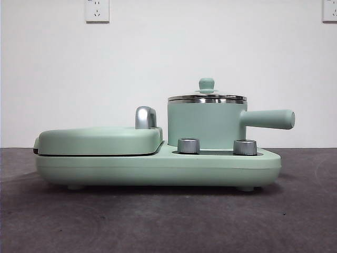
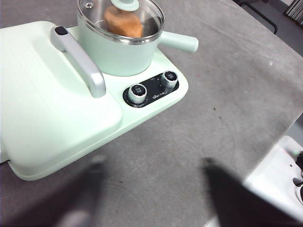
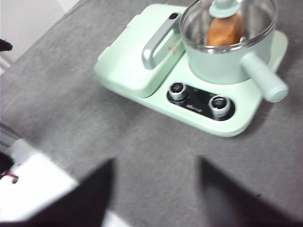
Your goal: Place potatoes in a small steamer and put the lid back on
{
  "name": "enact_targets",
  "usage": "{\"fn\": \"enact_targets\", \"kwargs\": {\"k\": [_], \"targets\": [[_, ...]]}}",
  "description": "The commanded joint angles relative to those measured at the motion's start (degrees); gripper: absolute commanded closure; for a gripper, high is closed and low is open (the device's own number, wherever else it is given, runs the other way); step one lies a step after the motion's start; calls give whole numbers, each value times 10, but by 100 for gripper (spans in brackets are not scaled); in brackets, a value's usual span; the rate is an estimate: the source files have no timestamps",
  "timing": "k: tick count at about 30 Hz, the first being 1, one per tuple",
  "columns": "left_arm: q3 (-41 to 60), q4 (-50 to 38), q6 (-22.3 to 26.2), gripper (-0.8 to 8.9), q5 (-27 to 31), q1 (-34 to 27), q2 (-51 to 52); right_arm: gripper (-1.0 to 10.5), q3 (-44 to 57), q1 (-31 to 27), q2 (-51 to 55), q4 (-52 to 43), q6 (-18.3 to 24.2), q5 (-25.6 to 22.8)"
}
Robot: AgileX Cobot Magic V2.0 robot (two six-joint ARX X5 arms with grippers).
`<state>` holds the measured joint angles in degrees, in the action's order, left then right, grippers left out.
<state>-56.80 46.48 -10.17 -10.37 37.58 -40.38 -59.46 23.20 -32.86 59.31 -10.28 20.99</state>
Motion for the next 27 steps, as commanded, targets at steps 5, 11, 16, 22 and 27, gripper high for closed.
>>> {"fn": "enact_targets", "kwargs": {"k": [5,11,16,22,27], "targets": [[-7,8,-12,807,0,3,0,931,-5,3,-11,-6,4,3],[-7,6,-12,807,0,3,0,931,-5,3,-10,-6,5,1],[-7,6,-12,807,0,3,0,931,-5,3,-10,-6,5,1],[6,-8,-12,807,0,-4,8,931,-5,3,-10,-7,5,1],[101,-107,-4,807,-1,-57,73,931,-5,3,-10,-6,5,1]]}}
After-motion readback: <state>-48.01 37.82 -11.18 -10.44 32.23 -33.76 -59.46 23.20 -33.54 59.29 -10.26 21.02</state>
